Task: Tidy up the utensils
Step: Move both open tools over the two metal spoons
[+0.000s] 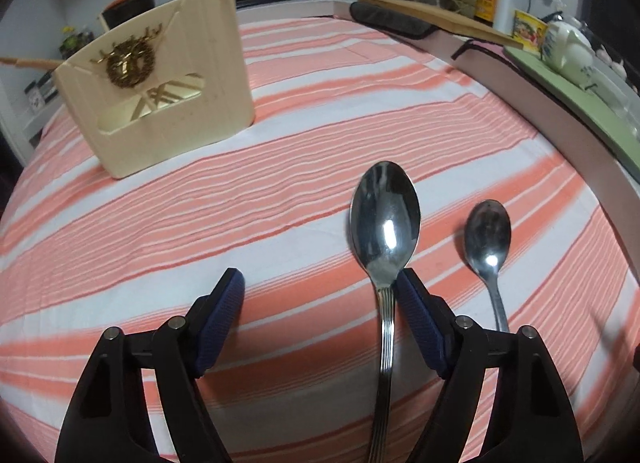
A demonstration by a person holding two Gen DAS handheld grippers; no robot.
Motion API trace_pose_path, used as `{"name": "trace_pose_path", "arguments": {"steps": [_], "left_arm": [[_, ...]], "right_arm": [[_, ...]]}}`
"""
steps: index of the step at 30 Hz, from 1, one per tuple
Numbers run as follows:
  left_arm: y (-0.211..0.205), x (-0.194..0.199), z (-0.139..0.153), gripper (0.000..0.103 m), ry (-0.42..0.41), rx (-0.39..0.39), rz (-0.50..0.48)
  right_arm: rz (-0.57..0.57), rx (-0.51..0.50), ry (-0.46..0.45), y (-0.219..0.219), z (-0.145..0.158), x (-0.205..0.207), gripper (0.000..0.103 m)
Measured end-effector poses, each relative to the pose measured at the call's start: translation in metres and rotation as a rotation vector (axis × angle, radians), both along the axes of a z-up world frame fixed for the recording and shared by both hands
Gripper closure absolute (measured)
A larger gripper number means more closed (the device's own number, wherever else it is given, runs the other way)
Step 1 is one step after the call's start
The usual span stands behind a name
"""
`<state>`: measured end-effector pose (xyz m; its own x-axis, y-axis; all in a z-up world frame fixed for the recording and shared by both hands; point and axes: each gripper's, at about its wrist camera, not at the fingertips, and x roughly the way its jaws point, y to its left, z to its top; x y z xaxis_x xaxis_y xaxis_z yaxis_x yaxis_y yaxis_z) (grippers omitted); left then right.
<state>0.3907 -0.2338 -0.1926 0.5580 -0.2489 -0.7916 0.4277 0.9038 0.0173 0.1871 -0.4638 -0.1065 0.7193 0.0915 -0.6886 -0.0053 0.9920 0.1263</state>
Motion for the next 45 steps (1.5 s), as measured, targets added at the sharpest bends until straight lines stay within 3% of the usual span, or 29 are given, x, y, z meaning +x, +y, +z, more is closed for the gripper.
{"name": "trace_pose_path", "arguments": {"steps": [5, 11, 15, 17, 18, 25, 30, 34, 45], "left_arm": [[0.028, -0.001, 0.000, 0.030, -0.003, -0.001, 0.072], [0.052, -0.022, 0.003, 0.031, 0.004, -0.008, 0.081], [0.049, -0.042, 0.002, 0.029, -0.001, 0.006, 0.057], [0.051, -0.048, 0.003, 0.028, -0.010, 0.023, 0.053], [0.055, -0.051, 0.003, 0.029, -0.010, 0.025, 0.055], [0.092, -0.057, 0.004, 0.028, 0.030, -0.002, 0.081], [0.091, -0.045, 0.003, 0.019, 0.075, -0.010, 0.050], [0.080, -0.037, 0.001, 0.013, 0.094, 0.029, 0.028], [0.078, -0.027, -0.004, 0.001, 0.101, 0.042, 0.040]], "right_arm": [[0.047, 0.015, 0.050, 0.021, -0.016, 0.022, 0.046], [0.065, 0.051, 0.119, 0.044, -0.032, 0.048, 0.046], [0.096, -0.006, 0.158, 0.065, -0.046, 0.048, 0.046], [0.092, -0.076, 0.154, 0.071, -0.050, 0.045, 0.050], [0.084, -0.124, 0.154, 0.073, -0.050, 0.043, 0.057], [0.021, -0.141, 0.177, 0.044, -0.046, 0.039, 0.060], [-0.001, -0.106, 0.168, 0.034, -0.039, 0.050, 0.057], [-0.027, -0.048, 0.205, 0.028, -0.040, 0.065, 0.056], [-0.044, -0.051, 0.227, 0.031, -0.049, 0.079, 0.048]]}}
